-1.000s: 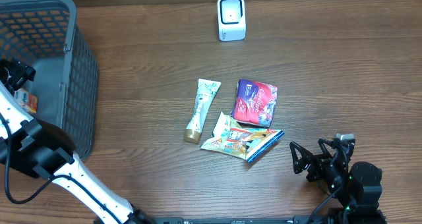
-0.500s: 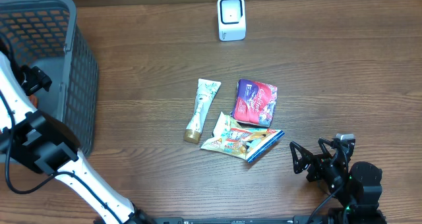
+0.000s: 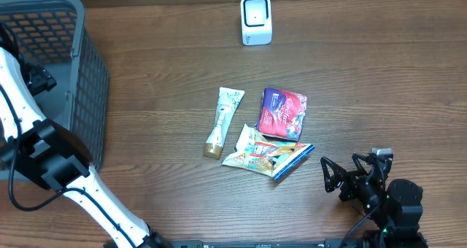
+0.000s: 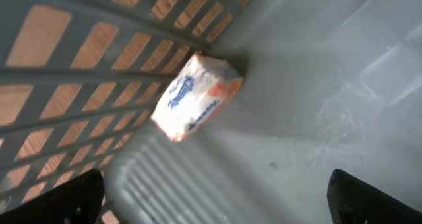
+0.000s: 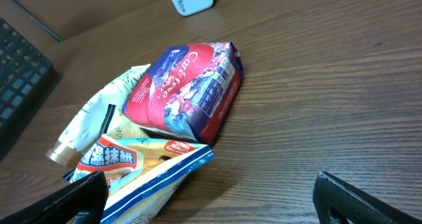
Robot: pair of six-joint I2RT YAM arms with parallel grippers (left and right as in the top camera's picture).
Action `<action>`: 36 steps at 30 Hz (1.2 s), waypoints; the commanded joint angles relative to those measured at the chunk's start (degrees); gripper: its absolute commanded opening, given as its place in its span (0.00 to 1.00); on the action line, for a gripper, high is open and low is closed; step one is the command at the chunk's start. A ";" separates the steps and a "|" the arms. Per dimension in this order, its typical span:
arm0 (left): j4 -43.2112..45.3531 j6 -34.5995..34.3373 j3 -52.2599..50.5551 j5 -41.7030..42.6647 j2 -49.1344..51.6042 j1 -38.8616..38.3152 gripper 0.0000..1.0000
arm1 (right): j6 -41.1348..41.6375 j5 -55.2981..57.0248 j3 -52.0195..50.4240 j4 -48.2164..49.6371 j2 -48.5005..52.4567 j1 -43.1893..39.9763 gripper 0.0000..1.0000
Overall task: Scan the item barcode
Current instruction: 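Reach the left gripper into the basket and grasp the small white packet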
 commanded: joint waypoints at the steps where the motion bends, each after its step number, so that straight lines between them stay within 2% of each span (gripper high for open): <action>1: 1.62 4.42 -2.80 0.44 0.42 0.28 1.00 | 0.00 0.39 -0.15 -0.98 -0.31 0.22 1.00; 14: 7.54 6.29 -7.80 1.33 0.42 2.99 1.00 | 0.00 0.39 -0.15 -0.98 -0.31 0.22 1.00; 21: 9.81 8.46 -11.08 4.20 0.42 4.09 1.00 | 0.00 0.42 -0.15 -0.98 -0.31 0.22 1.00; 31: 17.64 11.87 -13.20 9.14 0.42 4.20 1.00 | 0.00 0.39 -0.15 -0.98 -0.31 0.22 1.00; 32: 18.29 11.87 -13.20 9.97 0.42 4.20 0.98 | 0.00 0.39 -0.15 -0.98 -0.31 0.22 1.00; 36: 18.43 12.31 -13.40 11.34 0.42 4.20 0.75 | 0.00 0.39 -0.15 -0.98 -0.31 0.22 1.00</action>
